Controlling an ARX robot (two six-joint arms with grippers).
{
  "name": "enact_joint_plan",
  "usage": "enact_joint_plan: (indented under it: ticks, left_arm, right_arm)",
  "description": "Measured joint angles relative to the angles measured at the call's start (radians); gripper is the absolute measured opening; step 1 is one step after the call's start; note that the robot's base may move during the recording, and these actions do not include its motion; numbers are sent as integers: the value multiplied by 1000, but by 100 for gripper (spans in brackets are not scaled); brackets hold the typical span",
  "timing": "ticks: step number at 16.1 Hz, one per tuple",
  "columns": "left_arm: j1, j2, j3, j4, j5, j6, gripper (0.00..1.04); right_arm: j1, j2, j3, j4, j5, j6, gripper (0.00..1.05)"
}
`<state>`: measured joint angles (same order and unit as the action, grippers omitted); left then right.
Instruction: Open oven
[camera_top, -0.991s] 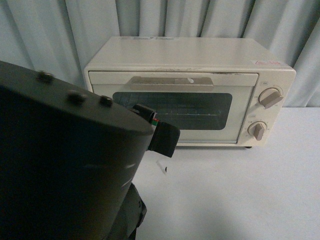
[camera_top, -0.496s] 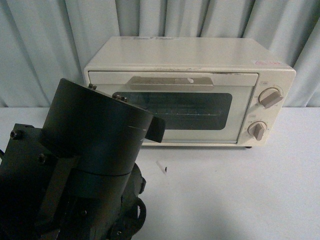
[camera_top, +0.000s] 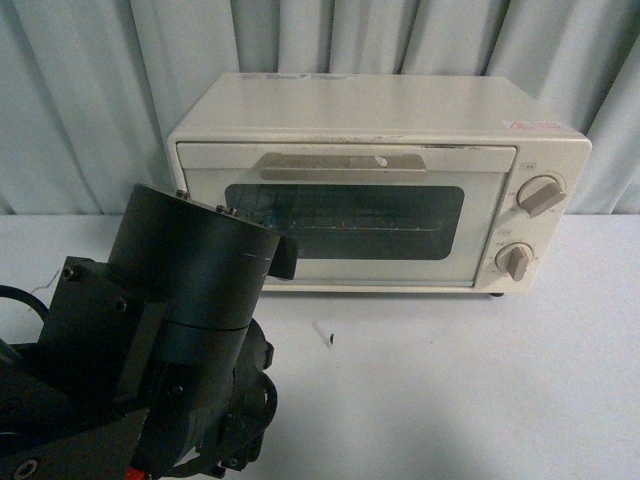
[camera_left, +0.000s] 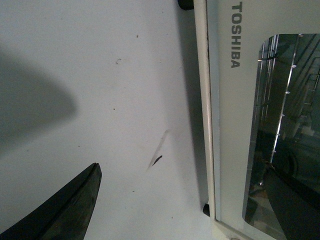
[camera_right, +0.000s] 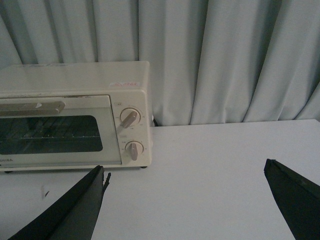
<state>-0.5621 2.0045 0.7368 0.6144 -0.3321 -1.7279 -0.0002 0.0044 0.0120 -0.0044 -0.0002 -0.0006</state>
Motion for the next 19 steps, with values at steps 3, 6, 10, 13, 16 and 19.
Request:
enact_joint_plan:
  ticks: [3, 6, 10, 13, 16, 19]
  left_arm:
    - [-4, 39, 8, 21, 0, -11, 98]
    - [-13, 80, 39, 38, 0, -19, 98]
    - [61, 93, 41, 76, 11, -19, 98]
    - [78, 99, 5, 121, 19, -19, 98]
    - [77, 104, -23, 158, 23, -19, 98]
    - [72, 104, -49, 190, 23, -19, 98]
  right_arm:
    - [0, 0, 0, 0, 0, 0, 98]
    - [0, 0, 0, 0, 0, 0, 98]
    - [0, 0, 0, 0, 0, 0, 98]
    - [0, 0, 0, 0, 0, 0, 98]
    - [0, 0, 0, 0, 0, 0, 98]
    - [0, 0, 0, 0, 0, 0, 98]
